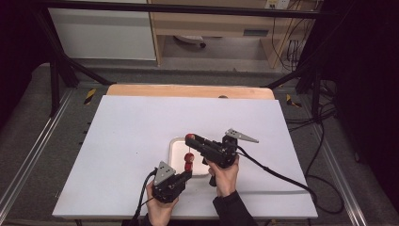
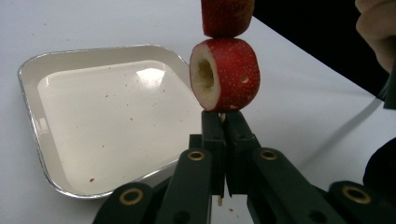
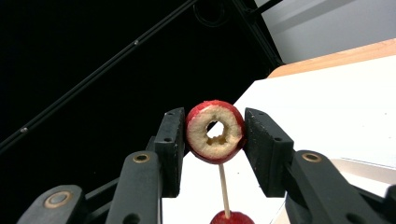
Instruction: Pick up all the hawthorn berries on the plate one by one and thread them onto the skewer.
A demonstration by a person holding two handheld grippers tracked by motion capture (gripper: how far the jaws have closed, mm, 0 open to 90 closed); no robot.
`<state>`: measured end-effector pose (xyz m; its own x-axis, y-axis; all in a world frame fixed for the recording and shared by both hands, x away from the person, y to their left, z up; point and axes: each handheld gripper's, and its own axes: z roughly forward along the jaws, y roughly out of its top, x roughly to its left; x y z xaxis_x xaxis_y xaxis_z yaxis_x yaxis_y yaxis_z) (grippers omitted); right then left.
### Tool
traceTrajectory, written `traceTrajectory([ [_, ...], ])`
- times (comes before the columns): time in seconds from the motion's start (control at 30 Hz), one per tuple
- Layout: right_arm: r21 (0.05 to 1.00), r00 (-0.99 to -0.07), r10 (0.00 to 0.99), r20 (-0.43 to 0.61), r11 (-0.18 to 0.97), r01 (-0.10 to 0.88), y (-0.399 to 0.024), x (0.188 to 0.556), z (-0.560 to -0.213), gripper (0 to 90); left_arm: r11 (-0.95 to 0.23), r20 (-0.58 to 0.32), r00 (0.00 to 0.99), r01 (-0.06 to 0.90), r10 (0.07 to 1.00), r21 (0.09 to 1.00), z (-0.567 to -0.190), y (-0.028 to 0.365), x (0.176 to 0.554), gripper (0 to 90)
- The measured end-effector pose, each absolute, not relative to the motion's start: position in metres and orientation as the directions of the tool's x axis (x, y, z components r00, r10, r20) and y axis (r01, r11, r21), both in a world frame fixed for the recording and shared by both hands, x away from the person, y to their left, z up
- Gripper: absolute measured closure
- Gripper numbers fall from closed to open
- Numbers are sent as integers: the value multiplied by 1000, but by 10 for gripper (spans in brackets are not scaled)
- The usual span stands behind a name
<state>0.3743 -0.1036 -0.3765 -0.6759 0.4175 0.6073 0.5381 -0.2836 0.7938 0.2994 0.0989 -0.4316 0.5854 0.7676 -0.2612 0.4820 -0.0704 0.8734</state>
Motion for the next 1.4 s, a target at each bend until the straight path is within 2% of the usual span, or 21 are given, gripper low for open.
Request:
traceTrajectory([
  [0.67, 806, -691, 432, 580, -184, 562, -100, 369, -394, 593, -88, -256, 576, 500, 776, 861, -433, 102, 306, 884],
  [0.7, 814, -695, 442, 567, -174, 554, -100, 370, -394, 578, -86, -259, 575, 503, 776, 860, -434, 103, 306, 884],
  [0.77, 839, -712, 461, 530, -160, 520, -103, 370, -391, 485, -90, -256, 571, 507, 780, 857, -435, 104, 307, 884],
  [0.9, 871, -727, 513, 456, -88, 484, -110, 372, -384, 386, -98, -249, 572, 508, 782, 856, -436, 107, 307, 884],
  [1.1, 872, -731, 566, 382, 41, 488, -122, 376, -382, 226, -116, -234, 572, 508, 786, 853, -436, 110, 308, 884],
  [1.23, 862, -742, 598, 303, 160, 482, -130, 378, -384, 156, -127, -227, 571, 513, 789, 849, -435, 114, 310, 884],
  [1.4, 852, -752, 608, 253, 229, 472, -144, 379, -391, 96, -139, -218, 575, 512, 789, 848, -434, 118, 311, 884],
])
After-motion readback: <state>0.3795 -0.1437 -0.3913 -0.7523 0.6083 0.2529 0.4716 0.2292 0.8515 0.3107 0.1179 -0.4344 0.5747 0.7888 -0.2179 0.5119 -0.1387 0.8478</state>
